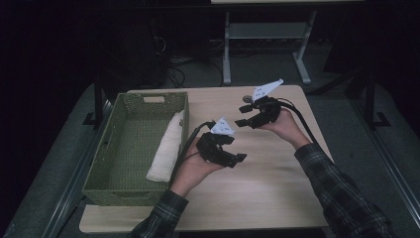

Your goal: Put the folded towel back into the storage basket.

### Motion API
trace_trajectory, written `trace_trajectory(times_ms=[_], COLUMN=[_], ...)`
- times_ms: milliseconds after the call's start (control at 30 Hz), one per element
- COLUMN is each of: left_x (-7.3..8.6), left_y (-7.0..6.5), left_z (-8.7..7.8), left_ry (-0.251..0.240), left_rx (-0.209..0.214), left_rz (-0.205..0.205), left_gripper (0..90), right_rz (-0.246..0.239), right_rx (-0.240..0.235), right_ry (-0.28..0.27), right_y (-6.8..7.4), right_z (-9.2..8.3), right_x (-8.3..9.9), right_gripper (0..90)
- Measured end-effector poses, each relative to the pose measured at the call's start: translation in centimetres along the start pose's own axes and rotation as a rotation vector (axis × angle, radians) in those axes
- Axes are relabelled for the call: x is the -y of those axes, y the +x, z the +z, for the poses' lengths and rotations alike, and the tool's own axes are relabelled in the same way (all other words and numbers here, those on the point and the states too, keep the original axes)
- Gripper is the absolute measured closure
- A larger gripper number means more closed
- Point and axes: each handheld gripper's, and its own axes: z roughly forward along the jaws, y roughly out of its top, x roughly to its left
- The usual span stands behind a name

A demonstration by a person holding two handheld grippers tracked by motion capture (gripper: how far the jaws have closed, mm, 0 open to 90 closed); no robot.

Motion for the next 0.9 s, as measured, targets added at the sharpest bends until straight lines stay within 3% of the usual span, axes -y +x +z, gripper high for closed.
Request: trace_trajectory(times_ms=[333,600,667,833,900], left_x=[2.0,4.5,5.0,6.2,6.5], left_y=[-1.4,-1.8,-1.8,-1.8,-1.9], left_z=[2.8,5.0,5.4,6.4,6.8], left_ry=[0.016,0.018,0.037,0.023,0.044], left_rx=[0.010,0.057,0.058,0.070,0.058], left_rz=[0.060,0.055,0.061,0.048,0.068], left_gripper=[29.6,28.8,28.8,28.6,28.0], right_rz=[0.039,0.077,0.084,0.096,0.098], right_rx=[0.007,0.000,-0.002,-0.001,0.000], right_ry=[0.010,0.031,0.035,0.037,0.036], right_y=[0.0,-0.1,-0.1,0.1,0.2], right_z=[-0.3,0.8,1.1,1.6,1.9], right_x=[3.5,6.2,6.7,7.8,8.3], right_gripper=[34.7,33.8,33.6,32.8,32.7])
